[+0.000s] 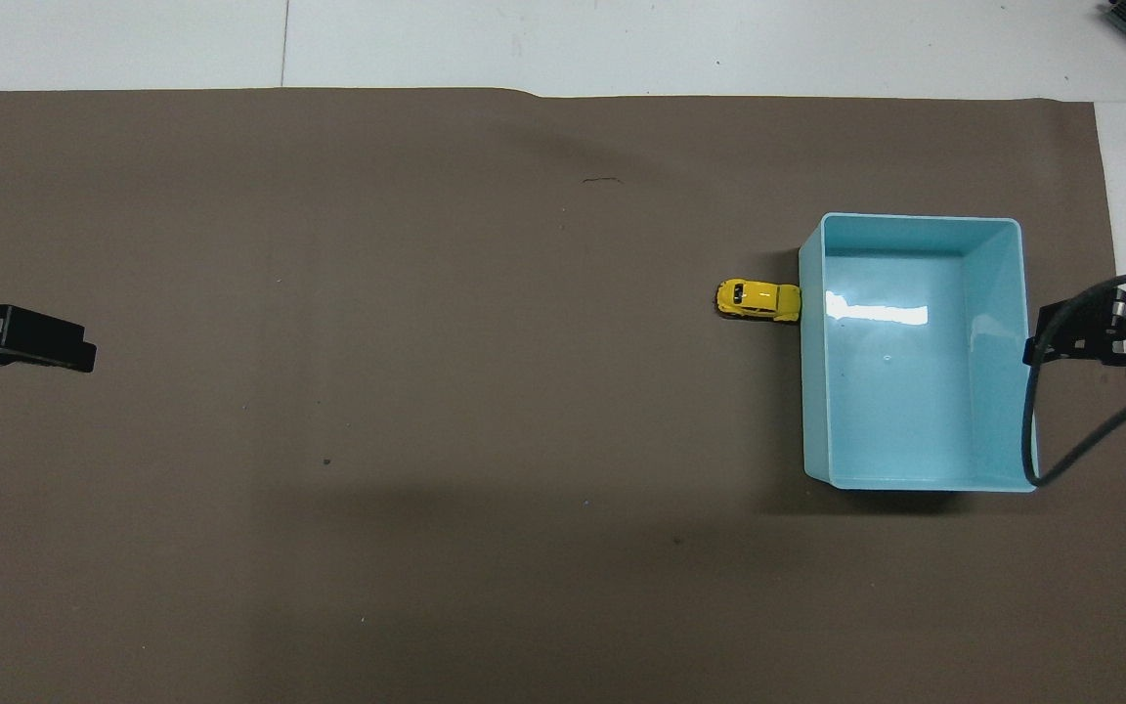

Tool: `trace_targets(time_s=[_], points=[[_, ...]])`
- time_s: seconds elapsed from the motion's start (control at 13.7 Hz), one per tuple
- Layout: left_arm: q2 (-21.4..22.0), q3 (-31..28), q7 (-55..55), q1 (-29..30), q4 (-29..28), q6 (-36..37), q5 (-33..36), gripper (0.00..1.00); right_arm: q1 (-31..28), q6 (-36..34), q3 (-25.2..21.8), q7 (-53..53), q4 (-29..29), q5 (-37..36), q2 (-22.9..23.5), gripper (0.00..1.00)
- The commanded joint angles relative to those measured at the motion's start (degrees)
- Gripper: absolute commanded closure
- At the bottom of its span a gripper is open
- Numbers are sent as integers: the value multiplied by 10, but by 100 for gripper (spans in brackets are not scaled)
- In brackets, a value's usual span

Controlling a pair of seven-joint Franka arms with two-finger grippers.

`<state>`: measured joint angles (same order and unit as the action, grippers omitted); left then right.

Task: Wind up and store yellow beetle car
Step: 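Move the right gripper over the blue bin toward the car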

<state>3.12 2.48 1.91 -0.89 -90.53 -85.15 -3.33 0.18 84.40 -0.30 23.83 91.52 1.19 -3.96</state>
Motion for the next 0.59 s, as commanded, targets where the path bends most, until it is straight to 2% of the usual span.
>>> trace_targets(time_s=[0.0, 0.37, 0.51], points=[[12, 2, 7, 10, 0, 6, 3, 0, 9, 22, 7, 114, 13, 7, 5, 0], [15, 2, 6, 10, -4, 10, 3, 0, 20, 59, 7, 269, 18, -4, 38, 0], [15, 2, -26, 11, -7, 10, 3, 0, 34, 75, 8, 345, 18, -6, 57, 0]])
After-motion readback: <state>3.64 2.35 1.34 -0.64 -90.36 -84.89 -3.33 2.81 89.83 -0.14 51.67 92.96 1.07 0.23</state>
